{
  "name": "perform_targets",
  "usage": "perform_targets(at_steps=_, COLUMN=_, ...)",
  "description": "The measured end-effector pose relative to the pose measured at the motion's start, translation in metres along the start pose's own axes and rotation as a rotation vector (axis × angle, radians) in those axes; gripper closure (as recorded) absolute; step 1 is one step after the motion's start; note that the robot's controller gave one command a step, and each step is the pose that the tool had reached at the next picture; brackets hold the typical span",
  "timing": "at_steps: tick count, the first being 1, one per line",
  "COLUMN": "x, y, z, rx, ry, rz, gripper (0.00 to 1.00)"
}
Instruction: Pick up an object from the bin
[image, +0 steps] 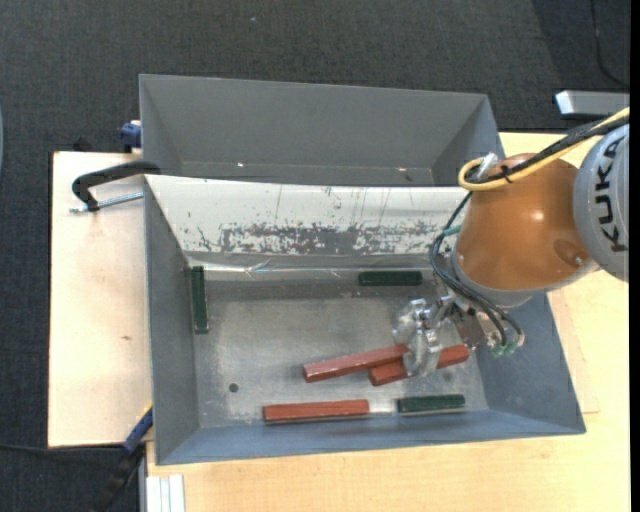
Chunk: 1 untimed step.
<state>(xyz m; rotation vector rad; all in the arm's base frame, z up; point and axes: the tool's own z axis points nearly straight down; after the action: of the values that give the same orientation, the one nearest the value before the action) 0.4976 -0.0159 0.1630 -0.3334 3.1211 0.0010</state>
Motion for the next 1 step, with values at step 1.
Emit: perform_targets(at_steps=1, x=-0.0295, y=-0.0330, z=-0.0821, rx=0.000, ry=-0.002, rz=-0.021, gripper=1.00)
